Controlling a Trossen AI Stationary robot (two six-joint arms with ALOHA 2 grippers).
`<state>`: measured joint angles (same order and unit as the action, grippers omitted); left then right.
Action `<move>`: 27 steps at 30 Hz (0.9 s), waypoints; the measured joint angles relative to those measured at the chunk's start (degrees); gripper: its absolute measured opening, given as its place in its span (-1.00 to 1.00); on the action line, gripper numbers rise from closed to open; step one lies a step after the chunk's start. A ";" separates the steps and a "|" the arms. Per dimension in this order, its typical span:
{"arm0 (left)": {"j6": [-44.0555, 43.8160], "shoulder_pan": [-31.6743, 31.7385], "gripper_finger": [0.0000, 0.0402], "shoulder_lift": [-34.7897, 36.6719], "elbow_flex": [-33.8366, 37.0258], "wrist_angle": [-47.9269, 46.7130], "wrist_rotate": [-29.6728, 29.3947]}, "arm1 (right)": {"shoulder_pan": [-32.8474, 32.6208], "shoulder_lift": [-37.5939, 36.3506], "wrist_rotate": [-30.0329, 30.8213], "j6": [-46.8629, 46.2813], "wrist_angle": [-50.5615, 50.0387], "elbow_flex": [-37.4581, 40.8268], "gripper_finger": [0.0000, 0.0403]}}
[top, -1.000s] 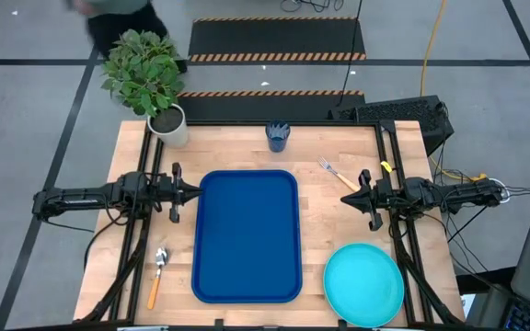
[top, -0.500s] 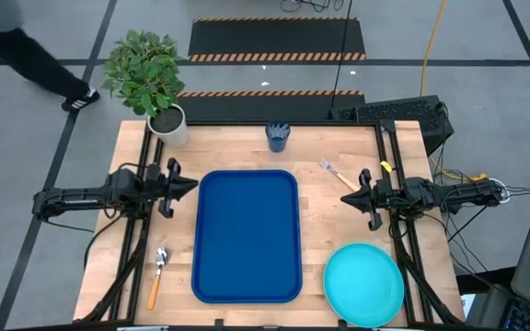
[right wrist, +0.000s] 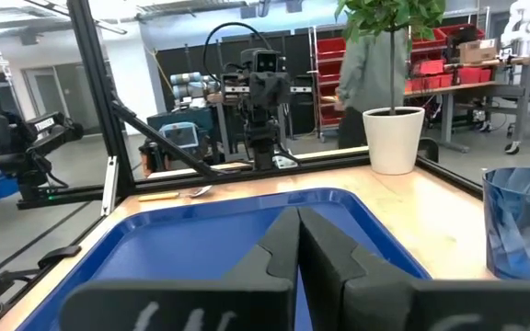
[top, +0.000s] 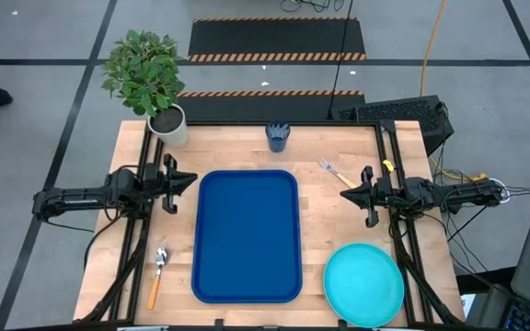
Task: Pick and place plate/cup/fork/spoon on tray
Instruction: Prepare the blue serving tray
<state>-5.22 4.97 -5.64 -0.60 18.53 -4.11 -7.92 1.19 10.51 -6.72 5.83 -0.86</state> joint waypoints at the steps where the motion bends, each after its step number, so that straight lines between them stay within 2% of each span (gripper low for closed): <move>1: -0.85 0.00 -0.85 -0.23 0.00 -0.52 -0.80 | 0.00 0.00 0.07 0.26 0.07 0.00 -1.00; 6: -7.17 -0.18 -0.85 -3.30 -0.02 -2.33 -4.58 | 0.02 0.00 0.46 1.84 0.45 0.01 -1.00; 10: -12.27 -1.47 -0.85 -8.27 -1.08 -4.93 -4.61 | 0.02 0.00 2.81 1.86 0.45 0.01 -1.00; 14: -14.89 -4.25 -0.85 -16.20 -6.57 -7.00 -5.08 | 0.02 0.00 3.01 1.89 0.45 0.00 -1.00; 18: -15.12 -7.80 -0.85 -26.20 -15.65 -9.00 -6.84 | 0.02 0.00 3.01 3.04 0.43 0.01 -1.00; 20: -18.13 -9.10 -0.85 -31.43 -21.70 -16.81 -9.68 | 0.02 0.00 3.11 3.13 0.42 0.01 -1.00; 22: -24.84 -9.48 -0.85 -36.64 -28.48 -30.28 -12.71 | 0.02 0.00 3.16 3.13 0.41 0.02 -1.00; 25: -37.53 -9.03 -0.85 -44.31 -37.63 -50.16 -13.27 | 0.02 0.00 3.16 3.13 0.38 0.00 -1.00; 27: -44.86 -8.63 -0.85 -48.71 -42.57 -60.00 -11.92 | 0.02 0.00 3.17 3.14 0.38 0.01 -1.00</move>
<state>-50.08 -3.66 -54.35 -43.17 -41.47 -16.03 -7.90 1.19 13.68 -3.58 6.22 -0.85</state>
